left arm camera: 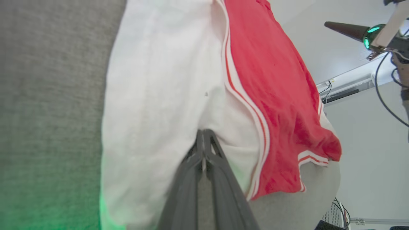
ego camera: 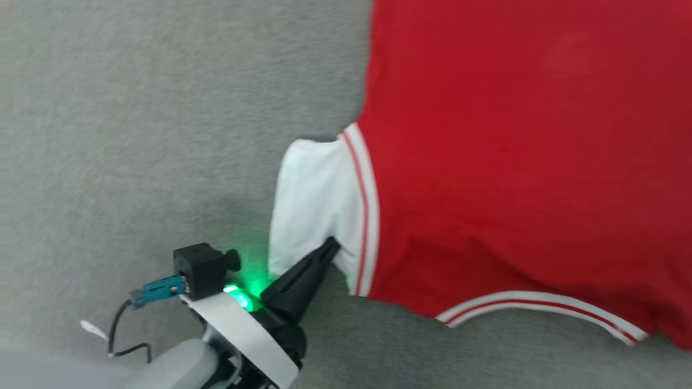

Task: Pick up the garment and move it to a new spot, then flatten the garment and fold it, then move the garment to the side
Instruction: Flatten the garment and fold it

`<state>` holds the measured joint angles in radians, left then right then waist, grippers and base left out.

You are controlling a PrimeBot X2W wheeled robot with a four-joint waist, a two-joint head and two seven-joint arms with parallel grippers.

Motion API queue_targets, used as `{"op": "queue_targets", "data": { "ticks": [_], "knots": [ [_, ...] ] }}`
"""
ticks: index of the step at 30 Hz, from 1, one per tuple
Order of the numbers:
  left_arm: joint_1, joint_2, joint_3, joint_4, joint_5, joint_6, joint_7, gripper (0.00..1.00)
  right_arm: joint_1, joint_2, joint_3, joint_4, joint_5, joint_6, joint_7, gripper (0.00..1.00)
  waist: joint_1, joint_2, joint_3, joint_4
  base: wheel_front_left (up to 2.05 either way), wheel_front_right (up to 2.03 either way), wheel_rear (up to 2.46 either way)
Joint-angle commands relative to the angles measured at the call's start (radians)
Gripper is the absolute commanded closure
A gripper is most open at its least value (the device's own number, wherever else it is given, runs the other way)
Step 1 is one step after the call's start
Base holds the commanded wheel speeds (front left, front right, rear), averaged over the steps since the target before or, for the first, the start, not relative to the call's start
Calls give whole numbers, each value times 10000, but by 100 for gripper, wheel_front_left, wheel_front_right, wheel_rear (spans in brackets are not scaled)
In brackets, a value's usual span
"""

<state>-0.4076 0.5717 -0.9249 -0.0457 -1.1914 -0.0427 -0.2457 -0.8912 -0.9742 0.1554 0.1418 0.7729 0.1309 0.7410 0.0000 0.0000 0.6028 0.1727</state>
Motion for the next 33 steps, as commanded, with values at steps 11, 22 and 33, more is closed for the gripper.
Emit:
{"op": "queue_targets", "data": {
  "ticks": [11,22,33],
  "knots": [
    [2,-30,-339,-1155,666,366,79,100,-2690,905,749,4656,-1443,-5,-19,0,0,0,288,1442,0,0,0],
    [-205,153,-421,-1778,937,524,275,100,-4395,1347,1044,6470,-1969,-3,258,0,0,0,705,1640,0,0,0],
    [-337,65,-488,-1883,975,492,367,100,-5191,2020,1457,7727,-1645,0,1732,64,0,0,863,1908,0,0,0]
  ]
}}
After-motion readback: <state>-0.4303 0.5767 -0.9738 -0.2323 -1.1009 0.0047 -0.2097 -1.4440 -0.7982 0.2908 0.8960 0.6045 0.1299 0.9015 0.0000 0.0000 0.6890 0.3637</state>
